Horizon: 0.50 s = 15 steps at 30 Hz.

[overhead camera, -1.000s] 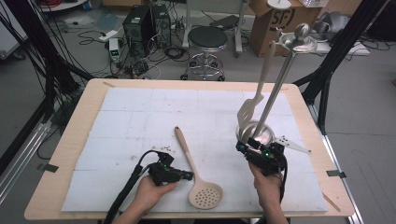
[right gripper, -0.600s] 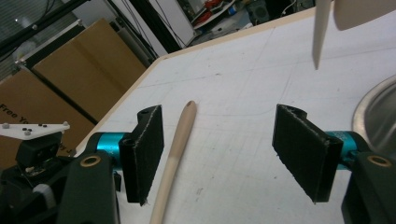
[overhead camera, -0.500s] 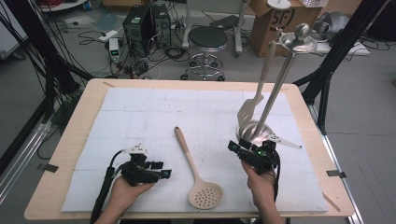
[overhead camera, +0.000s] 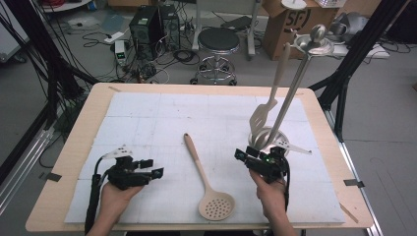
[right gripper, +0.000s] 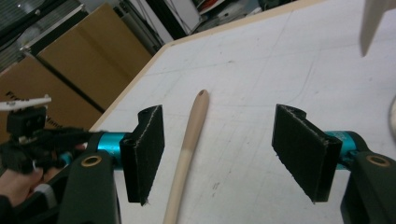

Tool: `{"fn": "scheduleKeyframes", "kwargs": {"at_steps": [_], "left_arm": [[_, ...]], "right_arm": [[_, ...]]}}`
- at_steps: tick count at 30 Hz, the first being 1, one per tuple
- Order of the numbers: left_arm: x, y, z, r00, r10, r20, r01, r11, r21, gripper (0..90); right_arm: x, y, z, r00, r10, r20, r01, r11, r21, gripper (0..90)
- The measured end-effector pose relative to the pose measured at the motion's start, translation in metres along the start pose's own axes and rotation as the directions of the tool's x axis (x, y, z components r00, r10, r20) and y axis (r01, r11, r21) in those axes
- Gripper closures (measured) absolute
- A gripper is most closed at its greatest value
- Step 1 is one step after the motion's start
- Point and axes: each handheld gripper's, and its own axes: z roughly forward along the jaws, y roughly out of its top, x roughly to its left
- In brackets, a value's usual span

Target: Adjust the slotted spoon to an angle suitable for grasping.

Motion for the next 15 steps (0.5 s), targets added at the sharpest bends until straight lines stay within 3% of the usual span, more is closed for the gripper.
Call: {"fn": "scheduleKeyframes", "kwargs": {"at_steps": [6,15], "left_arm": [[0.012,-0.001,-0.021,0.9988,-0.049,0.006,0.049,0.9958,-0.077,32.1],[0.011,-0.004,-0.039,0.9992,-0.041,0.006,0.041,0.9894,-0.139,30.0]], "right_arm": [[0.001,-0.001,0.005,0.9999,-0.004,-0.010,0.004,1.000,0.023,33.8],[0.002,-0.002,0.008,0.9998,-0.009,-0.016,0.010,0.999,0.042,33.8]]}}
